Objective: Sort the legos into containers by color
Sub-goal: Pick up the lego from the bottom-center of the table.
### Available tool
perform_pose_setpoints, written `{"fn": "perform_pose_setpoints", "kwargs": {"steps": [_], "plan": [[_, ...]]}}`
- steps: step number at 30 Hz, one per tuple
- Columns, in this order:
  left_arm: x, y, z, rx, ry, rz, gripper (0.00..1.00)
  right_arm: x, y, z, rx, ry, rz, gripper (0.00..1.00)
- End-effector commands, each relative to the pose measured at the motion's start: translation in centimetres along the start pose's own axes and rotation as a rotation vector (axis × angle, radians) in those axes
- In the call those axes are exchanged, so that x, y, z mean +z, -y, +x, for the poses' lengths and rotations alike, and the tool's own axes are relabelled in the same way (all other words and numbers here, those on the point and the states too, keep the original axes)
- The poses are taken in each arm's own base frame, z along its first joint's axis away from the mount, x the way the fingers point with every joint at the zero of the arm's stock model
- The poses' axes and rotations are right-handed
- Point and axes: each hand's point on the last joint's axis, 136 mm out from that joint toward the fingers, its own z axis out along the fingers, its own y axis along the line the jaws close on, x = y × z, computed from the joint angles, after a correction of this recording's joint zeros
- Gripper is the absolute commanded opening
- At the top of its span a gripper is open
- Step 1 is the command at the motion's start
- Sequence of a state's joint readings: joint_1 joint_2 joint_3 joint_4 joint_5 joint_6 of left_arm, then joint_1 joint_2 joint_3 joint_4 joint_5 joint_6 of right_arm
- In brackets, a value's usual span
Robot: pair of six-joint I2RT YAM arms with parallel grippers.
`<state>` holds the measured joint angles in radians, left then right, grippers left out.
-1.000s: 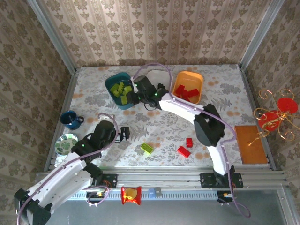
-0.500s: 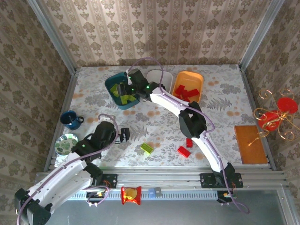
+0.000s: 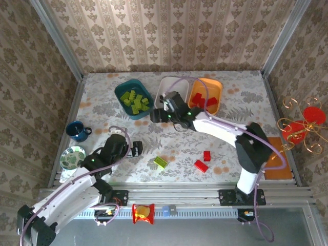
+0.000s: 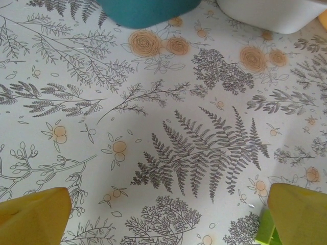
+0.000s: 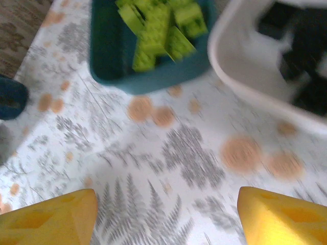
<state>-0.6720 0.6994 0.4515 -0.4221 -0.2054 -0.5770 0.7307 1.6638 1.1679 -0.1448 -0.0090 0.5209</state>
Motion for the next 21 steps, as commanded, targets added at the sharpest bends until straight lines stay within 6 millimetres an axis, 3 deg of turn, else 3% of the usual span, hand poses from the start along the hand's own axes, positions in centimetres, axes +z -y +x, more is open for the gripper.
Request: {"fn": "perform_pose_setpoints", "kwargs": {"steps": [1,4,11,15,21], "plan": [[0.5,0.3,-0.2,-0.025,0.014,0.022,1.00,-1.7,4.6,5.9,0.066,-0.075,0.140,0.74],[0.9,0.3,0.0,-0.030,0.011,0.026,1.00,-4.4,8.3,10.4,0.123,-0.112,0.235,0.74],[1.6,0.2,0.2,-0.049,-0.001,0.035,1.00,-9.8,14.2,14.0,0.204,-0.101,0.479,0.76],[1.6,0.1,0.4,-0.054,-0.005,0.040,1.00,-10.3,16.6,15.5,0.257,-0.176,0.594,0.76],[1.8,0.0,0.8,-0.060,-0.013,0.046,1.00,-9.5,17.6,19.3,0.274,-0.352,0.640,0.72]]}}
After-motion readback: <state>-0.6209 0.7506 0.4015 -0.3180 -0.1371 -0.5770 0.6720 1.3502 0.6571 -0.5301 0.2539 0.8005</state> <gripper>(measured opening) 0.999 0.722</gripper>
